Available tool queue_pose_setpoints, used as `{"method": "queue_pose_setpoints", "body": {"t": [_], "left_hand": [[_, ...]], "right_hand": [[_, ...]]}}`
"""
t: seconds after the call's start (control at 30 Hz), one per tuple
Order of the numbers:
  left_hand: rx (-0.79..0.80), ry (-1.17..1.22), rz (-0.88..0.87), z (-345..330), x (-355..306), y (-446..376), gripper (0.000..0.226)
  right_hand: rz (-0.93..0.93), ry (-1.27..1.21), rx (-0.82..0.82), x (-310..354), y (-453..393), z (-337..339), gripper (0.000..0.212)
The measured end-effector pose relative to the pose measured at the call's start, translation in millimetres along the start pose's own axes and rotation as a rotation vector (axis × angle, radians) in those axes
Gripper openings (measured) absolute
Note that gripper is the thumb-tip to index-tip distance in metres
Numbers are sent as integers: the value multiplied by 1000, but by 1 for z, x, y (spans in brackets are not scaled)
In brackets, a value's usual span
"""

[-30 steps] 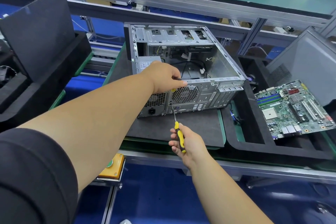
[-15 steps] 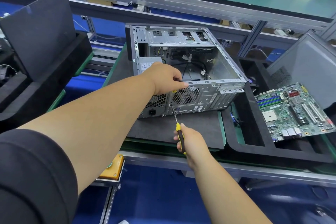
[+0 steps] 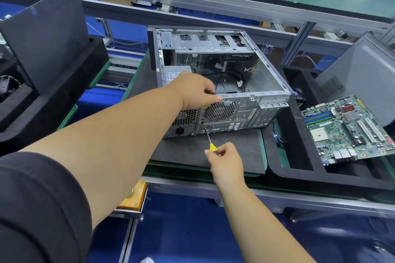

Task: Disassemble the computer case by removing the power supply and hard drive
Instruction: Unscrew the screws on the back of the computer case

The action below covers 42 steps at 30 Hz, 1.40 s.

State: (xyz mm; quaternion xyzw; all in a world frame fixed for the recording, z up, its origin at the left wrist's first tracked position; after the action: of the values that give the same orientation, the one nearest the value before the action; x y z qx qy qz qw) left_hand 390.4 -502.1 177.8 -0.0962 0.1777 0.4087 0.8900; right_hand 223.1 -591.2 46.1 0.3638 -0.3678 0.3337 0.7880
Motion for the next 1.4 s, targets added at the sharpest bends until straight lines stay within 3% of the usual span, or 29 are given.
{"method": "queue_pose_setpoints", "body": {"t": [0.07,0.17,0.23,0.47,0.57,0.77,0.9,1.0,1.13,1.23,1.4], "left_hand": [[4,0,5,-1,0,0,38],[5,9,11,-2,1,0,38],[1,14,9,-1,2,-1,37],[-1,6,-1,-2,0,-2,39],[-1,1,-4,-2,0,-2,39],[-12,-6,-4,-2,1,-2,38],[-24,-4,-12,0,1,-2,40],[-25,-18,-15,0,1,-2,41],[-23,-12,-11,-1,2,-3,40],[-30,-10,-15,0,1,-3,39],[-23,1,-6,0,2,-3,38]], "right_hand": [[-68,-14,81,-3,2,-7,24],[-365,-337,231,-15,10,-24,37],[-427,-401,274,-15,12,-28,40],[-381,-478,227,-19,12,-23,27],[-281,-465,197,-17,7,-19,18],[-46,-50,65,-3,4,-4,20],[-368,-342,233,-10,13,-24,42],[-460,-412,268,-12,15,-27,40],[-356,-431,209,-20,12,-21,21],[-194,-446,144,-12,7,-13,20],[-202,-405,136,-9,2,-12,15]]}}
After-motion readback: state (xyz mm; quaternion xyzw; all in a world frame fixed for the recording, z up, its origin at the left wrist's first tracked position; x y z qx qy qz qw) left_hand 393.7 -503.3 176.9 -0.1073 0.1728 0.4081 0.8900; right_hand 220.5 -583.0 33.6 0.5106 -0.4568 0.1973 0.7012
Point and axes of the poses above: each hand's wrist, its own y-axis away from the middle knuckle, its own z-axis out of the back of the hand, x = y × z, the point moved 9 cm from there along -y, towards the middle knuckle, and after that the axes turned 1 degree about y, right-handed, at the moved point
